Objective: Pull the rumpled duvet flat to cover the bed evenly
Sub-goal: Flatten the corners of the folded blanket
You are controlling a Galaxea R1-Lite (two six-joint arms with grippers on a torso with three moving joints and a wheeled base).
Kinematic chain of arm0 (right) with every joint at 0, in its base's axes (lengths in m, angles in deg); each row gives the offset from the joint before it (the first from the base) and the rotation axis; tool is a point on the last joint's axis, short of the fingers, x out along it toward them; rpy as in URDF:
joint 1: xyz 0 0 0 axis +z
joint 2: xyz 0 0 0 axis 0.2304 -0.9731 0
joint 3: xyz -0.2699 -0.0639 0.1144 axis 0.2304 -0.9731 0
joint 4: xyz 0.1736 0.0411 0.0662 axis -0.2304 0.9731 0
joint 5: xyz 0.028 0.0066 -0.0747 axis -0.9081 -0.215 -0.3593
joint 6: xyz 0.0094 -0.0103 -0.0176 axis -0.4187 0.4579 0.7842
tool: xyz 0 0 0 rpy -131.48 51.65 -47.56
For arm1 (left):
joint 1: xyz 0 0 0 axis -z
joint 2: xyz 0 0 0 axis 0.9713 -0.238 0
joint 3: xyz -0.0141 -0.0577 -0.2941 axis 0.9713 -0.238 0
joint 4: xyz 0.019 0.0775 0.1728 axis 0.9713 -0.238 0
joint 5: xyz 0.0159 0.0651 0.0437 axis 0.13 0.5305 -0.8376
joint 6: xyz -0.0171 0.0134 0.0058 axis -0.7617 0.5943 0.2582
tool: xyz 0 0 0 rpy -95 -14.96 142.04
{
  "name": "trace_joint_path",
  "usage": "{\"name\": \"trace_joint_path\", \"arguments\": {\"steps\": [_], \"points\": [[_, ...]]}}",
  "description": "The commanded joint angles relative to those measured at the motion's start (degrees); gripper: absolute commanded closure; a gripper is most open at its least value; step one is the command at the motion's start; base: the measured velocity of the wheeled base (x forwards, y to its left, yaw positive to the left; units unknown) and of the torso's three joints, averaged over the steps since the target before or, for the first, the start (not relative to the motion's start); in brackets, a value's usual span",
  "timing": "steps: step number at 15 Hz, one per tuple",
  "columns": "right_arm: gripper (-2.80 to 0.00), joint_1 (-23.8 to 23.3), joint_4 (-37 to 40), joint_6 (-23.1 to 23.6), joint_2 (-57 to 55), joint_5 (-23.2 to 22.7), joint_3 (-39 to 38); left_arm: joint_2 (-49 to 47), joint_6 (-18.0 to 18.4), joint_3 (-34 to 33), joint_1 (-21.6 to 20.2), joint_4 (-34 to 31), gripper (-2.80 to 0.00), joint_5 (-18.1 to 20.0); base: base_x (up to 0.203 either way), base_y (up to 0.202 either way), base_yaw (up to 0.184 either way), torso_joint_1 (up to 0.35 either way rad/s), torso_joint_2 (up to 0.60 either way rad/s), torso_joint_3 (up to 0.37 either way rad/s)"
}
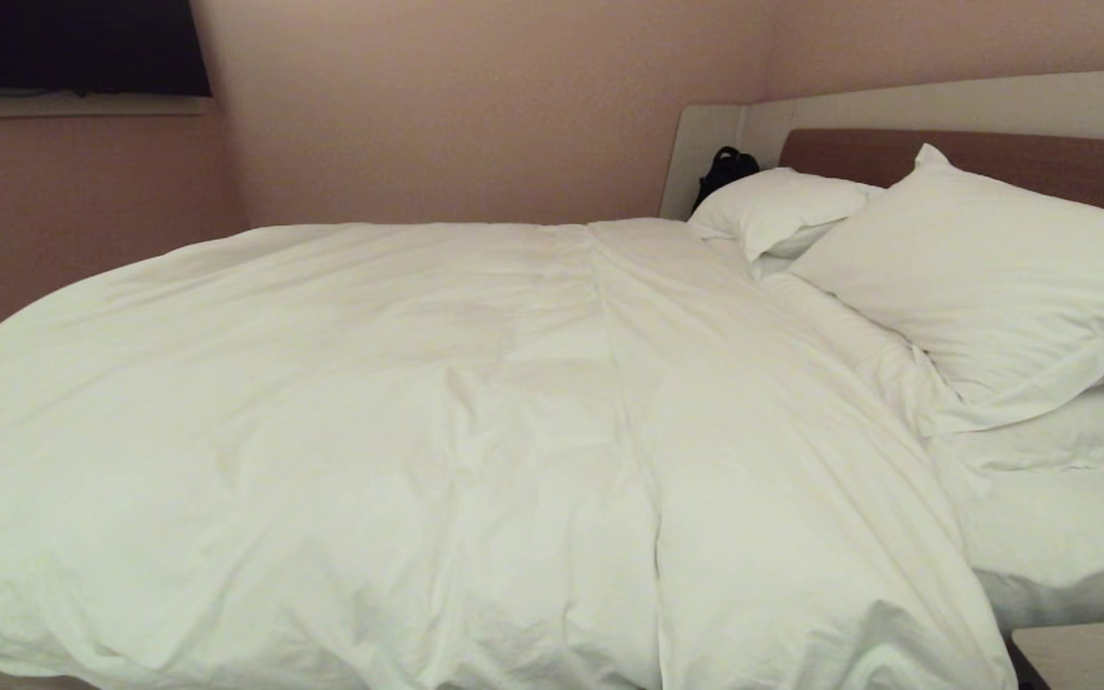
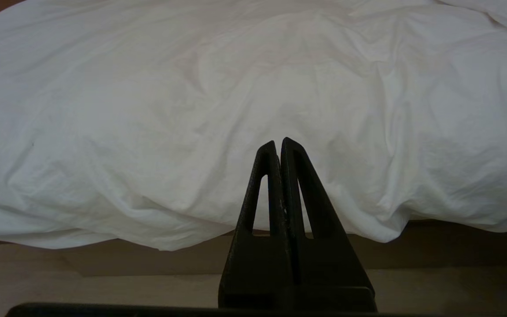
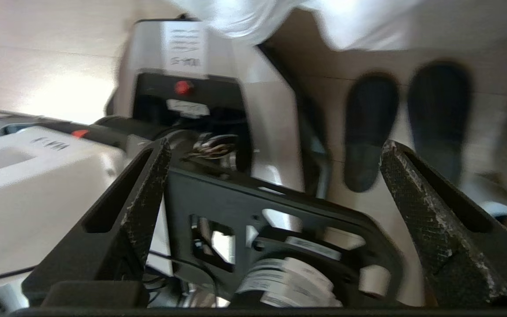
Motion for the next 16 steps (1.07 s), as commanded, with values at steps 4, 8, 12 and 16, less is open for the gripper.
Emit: {"name": "trace_joint_path", "arguments": {"steps": [4,8,12,16], "points": [[-2.80,1.0,4.9,-4.3,2.9,0.0,8.6,0.0,0.1,0.0,0.0,0.1,0.00,0.0,0.000,0.000,0.000,0.000,0.00,0.000],[0.00,3.9,6.3,-4.9,-0.6,-0.4,12.7,0.0,0.1,0.0,0.0,0.0,0.00,0.0,0.000,0.000,0.000,0.000,0.00,0.000],[0.00,8.4,1.4,-5.7,-8.4,-0.4,14.0,0.0,0.1,0.0,0.0,0.0,0.00,0.0,0.000,0.000,0.000,0.000,0.00,0.000],[0.00,9.6,-9.6,-10.2,-16.0,0.2,12.5,0.0,0.1,0.0,0.0,0.0,0.00,0.0,0.000,0.000,0.000,0.000,0.00,0.000]]}}
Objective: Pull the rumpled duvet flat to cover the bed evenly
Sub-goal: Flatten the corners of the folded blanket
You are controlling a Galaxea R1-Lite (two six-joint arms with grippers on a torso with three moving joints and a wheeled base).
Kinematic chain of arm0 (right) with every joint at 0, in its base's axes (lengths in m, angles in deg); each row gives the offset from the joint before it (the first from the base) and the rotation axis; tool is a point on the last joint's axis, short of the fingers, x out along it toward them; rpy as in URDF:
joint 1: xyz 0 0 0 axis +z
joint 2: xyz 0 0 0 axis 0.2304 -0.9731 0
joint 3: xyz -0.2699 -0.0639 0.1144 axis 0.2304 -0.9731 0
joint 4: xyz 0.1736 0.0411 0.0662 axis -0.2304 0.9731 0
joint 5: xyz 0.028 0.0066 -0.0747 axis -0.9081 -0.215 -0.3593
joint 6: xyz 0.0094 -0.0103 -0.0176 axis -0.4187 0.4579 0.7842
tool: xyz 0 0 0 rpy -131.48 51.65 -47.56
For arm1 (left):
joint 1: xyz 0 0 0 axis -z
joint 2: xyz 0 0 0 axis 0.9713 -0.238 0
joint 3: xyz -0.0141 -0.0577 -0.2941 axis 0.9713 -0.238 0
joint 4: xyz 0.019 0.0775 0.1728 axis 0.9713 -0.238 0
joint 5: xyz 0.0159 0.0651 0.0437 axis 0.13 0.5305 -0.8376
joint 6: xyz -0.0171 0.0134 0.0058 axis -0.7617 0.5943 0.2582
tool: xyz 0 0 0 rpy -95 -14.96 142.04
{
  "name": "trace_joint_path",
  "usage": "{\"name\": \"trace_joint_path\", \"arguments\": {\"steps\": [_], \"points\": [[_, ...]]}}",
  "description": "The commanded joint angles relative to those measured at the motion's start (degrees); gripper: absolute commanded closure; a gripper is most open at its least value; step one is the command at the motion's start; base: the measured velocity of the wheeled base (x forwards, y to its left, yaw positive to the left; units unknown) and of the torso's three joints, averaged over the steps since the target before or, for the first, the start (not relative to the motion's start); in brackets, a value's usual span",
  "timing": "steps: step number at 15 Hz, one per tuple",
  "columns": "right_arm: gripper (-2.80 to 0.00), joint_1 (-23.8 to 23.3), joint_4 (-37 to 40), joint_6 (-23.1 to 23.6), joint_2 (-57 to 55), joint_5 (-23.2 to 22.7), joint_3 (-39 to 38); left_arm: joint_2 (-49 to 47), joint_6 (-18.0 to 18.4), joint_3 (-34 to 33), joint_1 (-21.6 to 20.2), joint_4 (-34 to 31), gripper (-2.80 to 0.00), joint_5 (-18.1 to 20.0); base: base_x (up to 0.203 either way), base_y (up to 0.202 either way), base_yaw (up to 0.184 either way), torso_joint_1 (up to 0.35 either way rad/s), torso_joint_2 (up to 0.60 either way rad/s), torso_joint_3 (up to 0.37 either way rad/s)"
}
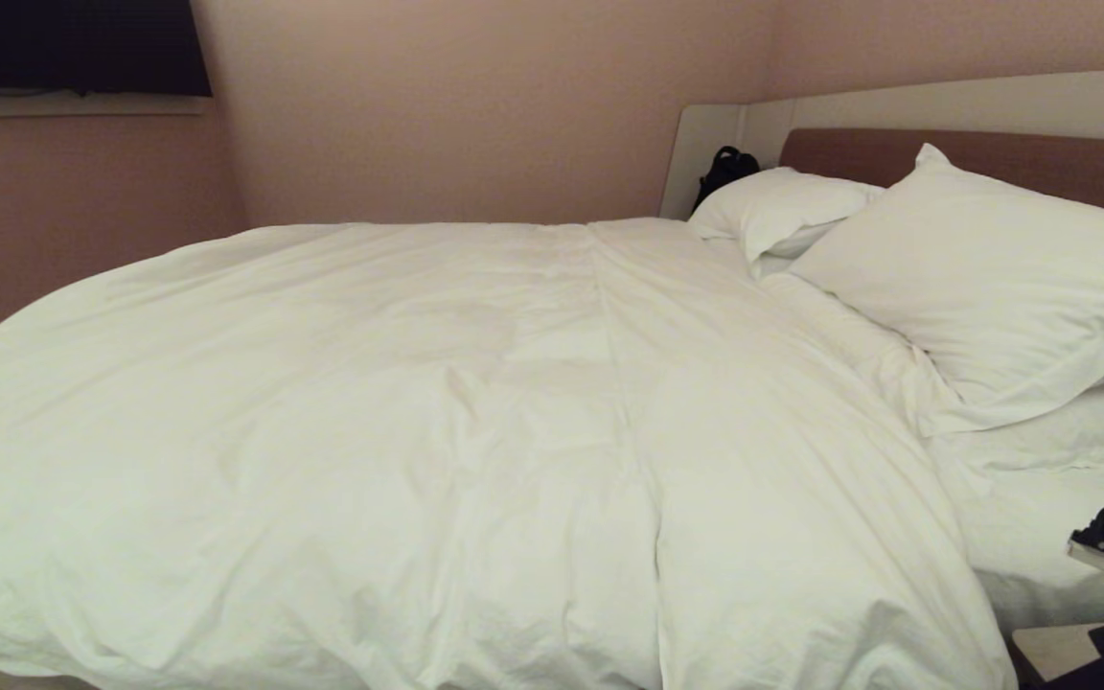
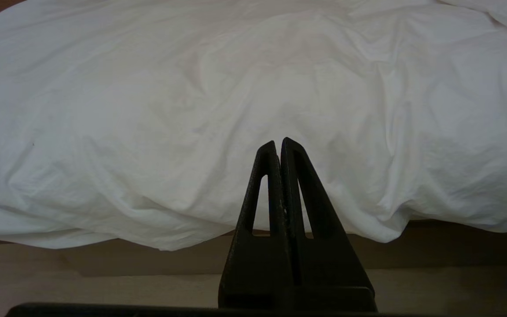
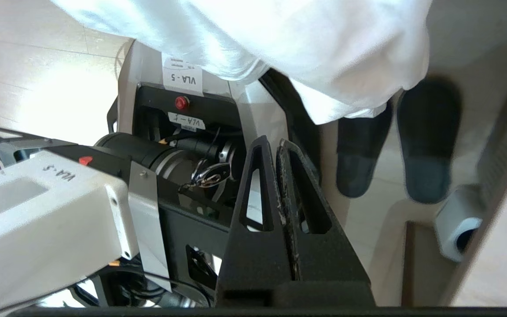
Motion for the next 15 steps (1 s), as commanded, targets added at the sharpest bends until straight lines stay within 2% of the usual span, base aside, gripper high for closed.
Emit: {"name": "trace_joint_path", "arguments": {"steps": [1,2,4,6,8,10,12,15], "points": [[0.00,0.2,-10.1,-1.9,-2.9,0.6,-1.6,0.0,0.0,0.0,0.0,0.0,0.00,0.0,0.000,0.000,0.000,0.000,0.00,0.000],[0.00,0.2,-11.0,-3.3,-1.5,1.5,-2.6,0.0,0.0,0.0,0.0,0.1,0.00,0.0,0.000,0.000,0.000,0.000,0.00,0.000],[0.00,0.5,-13.3,-8.8,1.8,4.5,-4.5,0.0,0.0,0.0,0.0,0.1,0.00,0.0,0.000,0.000,0.000,0.000,0.00,0.000],[0.00,2.5,-18.7,-18.8,4.0,11.5,-6.8,0.0,0.0,0.0,0.0,0.0,0.00,0.0,0.000,0.000,0.000,0.000,0.00,0.000],[0.00,7.2,-28.4,-25.1,5.6,20.7,-11.0,0.0,0.0,0.0,0.0,0.0,0.00,0.0,0.000,0.000,0.000,0.000,0.00,0.000],[0.00,13.2,-36.1,-29.0,6.7,29.3,-14.6,0.0,0.0,0.0,-0.1,0.0,0.00,0.0,0.000,0.000,0.000,0.000,0.00,0.000],[0.00,17.4,-39.4,-31.6,6.8,34.1,-16.1,0.0,0.0,0.0,0.0,0.0,0.00,0.0,0.000,0.000,0.000,0.000,0.00,0.000],[0.00,17.6,-40.0,-31.5,4.8,34.1,-15.9,0.0,0.0,0.0,0.0,0.1,0.00,0.0,0.000,0.000,0.000,0.000,0.00,0.000]]}}
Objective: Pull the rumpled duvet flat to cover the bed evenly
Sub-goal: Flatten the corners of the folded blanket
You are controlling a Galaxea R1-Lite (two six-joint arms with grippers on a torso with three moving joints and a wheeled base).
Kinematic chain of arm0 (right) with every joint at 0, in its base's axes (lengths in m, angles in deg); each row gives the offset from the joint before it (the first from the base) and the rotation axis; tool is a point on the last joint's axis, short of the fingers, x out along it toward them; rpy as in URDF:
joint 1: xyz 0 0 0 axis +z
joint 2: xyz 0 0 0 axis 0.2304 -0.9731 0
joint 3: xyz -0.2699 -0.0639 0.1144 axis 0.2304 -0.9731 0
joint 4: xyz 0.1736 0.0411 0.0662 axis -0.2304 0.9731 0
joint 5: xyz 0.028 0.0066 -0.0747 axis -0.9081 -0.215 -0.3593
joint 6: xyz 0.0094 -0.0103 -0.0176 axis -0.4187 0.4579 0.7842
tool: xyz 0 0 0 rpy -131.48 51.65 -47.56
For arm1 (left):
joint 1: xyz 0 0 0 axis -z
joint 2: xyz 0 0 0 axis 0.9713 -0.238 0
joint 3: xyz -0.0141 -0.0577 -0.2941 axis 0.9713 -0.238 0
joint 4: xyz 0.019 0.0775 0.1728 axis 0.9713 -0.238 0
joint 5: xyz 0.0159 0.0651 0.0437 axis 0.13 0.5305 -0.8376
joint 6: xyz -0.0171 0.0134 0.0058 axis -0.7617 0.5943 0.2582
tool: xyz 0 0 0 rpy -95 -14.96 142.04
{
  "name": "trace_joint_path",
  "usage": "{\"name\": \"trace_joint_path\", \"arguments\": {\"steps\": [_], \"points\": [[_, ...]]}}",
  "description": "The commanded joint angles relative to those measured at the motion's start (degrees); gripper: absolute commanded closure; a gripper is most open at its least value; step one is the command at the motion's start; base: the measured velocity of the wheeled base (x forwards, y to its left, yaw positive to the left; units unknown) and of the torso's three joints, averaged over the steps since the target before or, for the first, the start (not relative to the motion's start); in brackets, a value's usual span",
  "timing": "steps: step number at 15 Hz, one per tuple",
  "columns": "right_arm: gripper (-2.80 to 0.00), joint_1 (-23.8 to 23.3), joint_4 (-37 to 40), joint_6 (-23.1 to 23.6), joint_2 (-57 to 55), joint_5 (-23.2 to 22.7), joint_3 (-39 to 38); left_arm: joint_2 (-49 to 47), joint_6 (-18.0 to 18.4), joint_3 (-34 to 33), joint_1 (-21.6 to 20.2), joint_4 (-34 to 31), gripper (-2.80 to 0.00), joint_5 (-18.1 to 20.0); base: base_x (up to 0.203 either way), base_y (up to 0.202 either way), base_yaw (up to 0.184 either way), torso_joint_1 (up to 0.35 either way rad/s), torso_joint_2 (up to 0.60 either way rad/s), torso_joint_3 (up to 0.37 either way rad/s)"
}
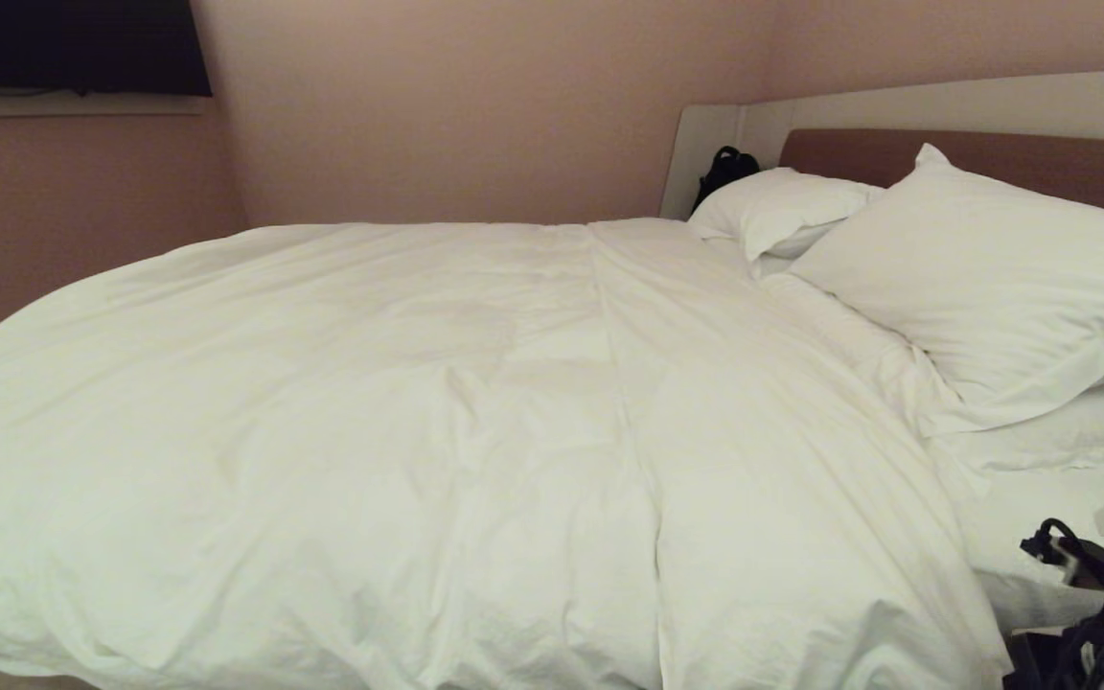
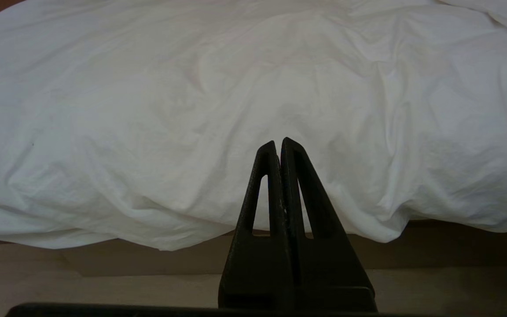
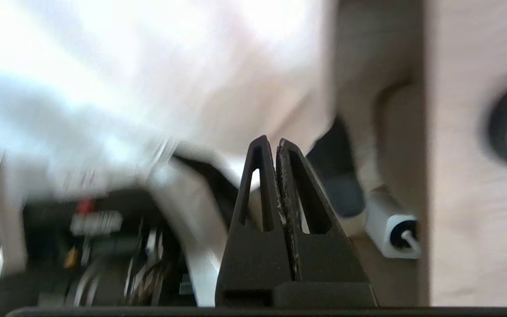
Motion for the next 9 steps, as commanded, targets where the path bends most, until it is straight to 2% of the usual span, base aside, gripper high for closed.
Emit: {"name": "trace_joint_path", "arguments": {"steps": [1,4,7,9], "points": [[0.00,0.3,-7.7,-4.2,-2.5,7.9,0.2,0.0,0.0,0.0,0.0,0.0,0.00,0.0,0.000,0.000,0.000,0.000,0.00,0.000],[0.00,0.2,-17.3,-4.0,-13.0,7.5,-0.3,0.0,0.0,0.0,0.0,0.0,0.00,0.0,0.000,0.000,0.000,0.000,0.00,0.000],[0.00,0.2,-33.0,-2.2,-22.2,5.4,-3.9,0.0,0.1,0.0,0.0,0.0,0.00,0.0,0.000,0.000,0.000,0.000,0.00,0.000],[0.00,0.2,-36.0,0.7,-24.4,2.2,-6.2,0.0,0.1,0.0,0.0,0.0,0.00,0.0,0.000,0.000,0.000,0.000,0.00,0.000]]}}
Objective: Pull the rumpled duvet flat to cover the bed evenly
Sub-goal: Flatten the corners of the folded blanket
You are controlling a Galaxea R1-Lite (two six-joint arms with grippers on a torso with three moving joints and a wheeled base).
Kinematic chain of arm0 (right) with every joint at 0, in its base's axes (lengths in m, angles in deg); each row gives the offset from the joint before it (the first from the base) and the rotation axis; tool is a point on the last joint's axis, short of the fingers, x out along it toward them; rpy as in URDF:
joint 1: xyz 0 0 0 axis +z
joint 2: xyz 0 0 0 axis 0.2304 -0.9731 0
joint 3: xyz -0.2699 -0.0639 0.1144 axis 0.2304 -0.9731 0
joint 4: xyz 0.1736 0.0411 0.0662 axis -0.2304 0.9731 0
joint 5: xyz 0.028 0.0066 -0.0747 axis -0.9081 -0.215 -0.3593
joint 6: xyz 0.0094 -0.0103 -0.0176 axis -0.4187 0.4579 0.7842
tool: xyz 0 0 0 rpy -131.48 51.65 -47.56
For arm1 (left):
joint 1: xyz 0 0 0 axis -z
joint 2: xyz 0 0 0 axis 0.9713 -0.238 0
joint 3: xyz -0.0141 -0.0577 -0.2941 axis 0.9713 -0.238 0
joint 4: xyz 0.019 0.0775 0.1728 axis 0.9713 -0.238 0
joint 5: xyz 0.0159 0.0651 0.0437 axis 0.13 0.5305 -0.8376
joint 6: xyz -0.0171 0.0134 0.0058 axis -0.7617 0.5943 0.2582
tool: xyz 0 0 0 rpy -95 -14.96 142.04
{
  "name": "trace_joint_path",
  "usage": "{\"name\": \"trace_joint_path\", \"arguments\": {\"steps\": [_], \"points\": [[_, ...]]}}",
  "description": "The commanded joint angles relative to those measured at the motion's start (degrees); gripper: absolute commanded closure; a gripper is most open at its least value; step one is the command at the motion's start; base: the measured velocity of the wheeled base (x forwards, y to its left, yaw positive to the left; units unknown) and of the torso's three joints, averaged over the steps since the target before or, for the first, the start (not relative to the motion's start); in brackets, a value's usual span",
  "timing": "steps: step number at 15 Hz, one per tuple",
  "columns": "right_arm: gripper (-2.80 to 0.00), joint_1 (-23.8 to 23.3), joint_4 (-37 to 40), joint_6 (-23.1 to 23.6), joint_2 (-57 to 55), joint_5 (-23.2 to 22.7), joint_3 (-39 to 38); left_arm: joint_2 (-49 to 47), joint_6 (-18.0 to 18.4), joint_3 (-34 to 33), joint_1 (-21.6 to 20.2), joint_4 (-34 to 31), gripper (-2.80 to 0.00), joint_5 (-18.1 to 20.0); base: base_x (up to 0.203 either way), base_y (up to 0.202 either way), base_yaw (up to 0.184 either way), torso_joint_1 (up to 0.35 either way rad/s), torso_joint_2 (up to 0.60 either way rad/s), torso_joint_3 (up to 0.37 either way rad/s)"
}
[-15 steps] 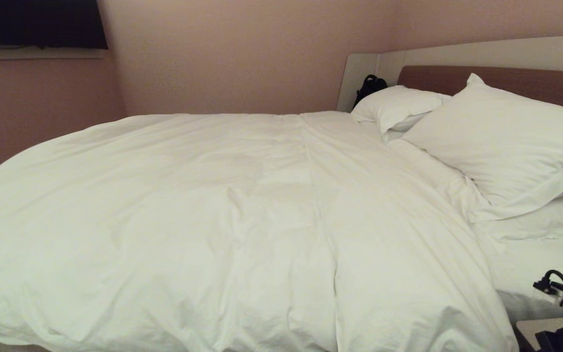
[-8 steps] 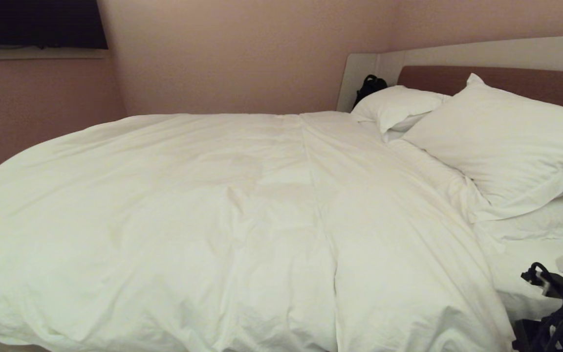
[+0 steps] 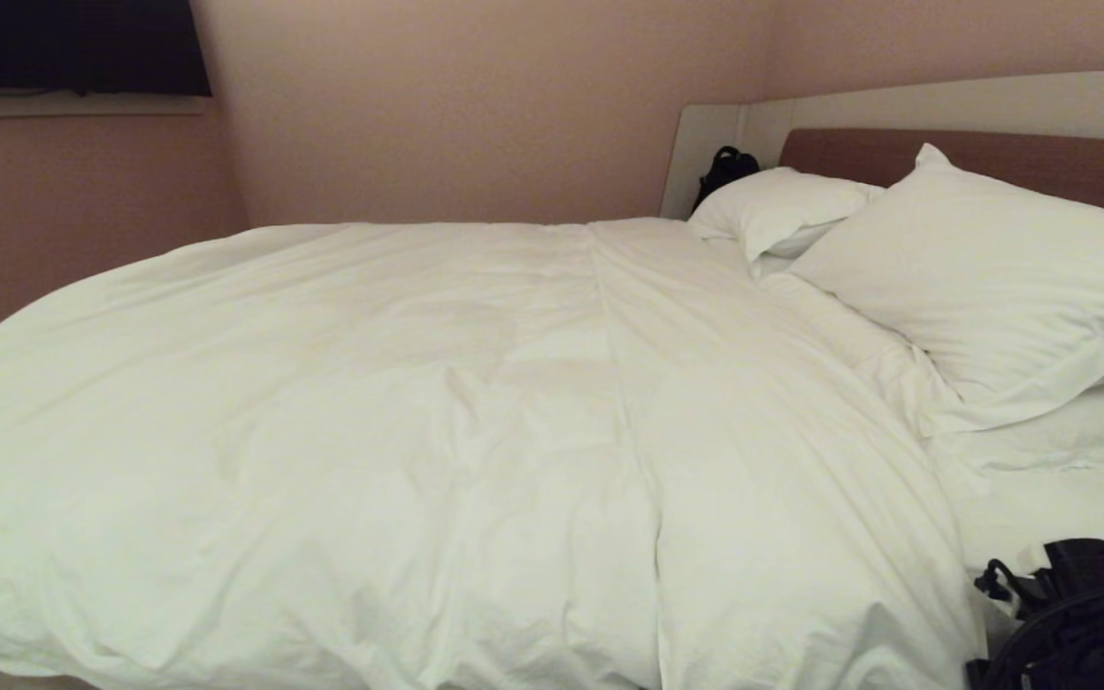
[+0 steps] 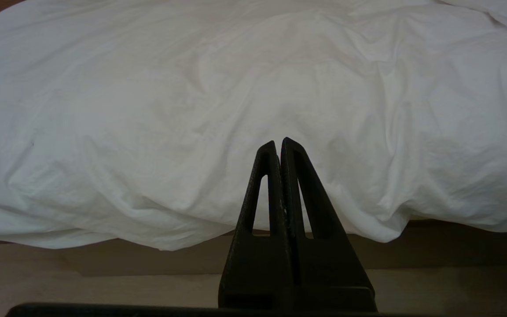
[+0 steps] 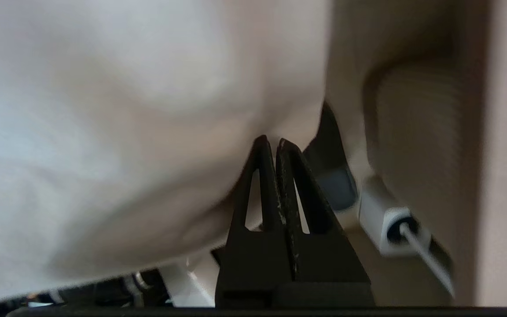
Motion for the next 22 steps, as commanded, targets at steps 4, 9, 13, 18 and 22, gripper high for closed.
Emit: {"name": "trace_joint_path", "arguments": {"steps": [4,9,13,18,22], "points": [[0.00,-1.0,-14.9,6.3,-8.0,-8.5,0.5,0.0,0.0,0.0,0.0,0.0,0.00,0.0,0.000,0.000,0.000,0.000,0.00,0.000],[0.00,-2.1,-14.7,10.9,-10.7,-10.0,0.9,0.0,0.0,0.0,0.0,0.0,0.00,0.0,0.000,0.000,0.000,0.000,0.00,0.000],[0.00,-2.2,-14.4,12.4,-10.5,-9.6,-0.5,0.0,0.0,0.0,0.0,0.0,0.00,0.0,0.000,0.000,0.000,0.000,0.00,0.000],[0.00,-2.2,-14.6,13.3,-10.1,-9.6,-2.4,0.0,0.0,0.0,0.0,0.0,0.00,0.0,0.000,0.000,0.000,0.000,0.00,0.000],[0.00,-2.9,-14.8,13.4,-7.9,-9.6,-5.8,0.0,0.0,0.0,0.0,0.0,0.00,0.0,0.000,0.000,0.000,0.000,0.00,0.000]]}}
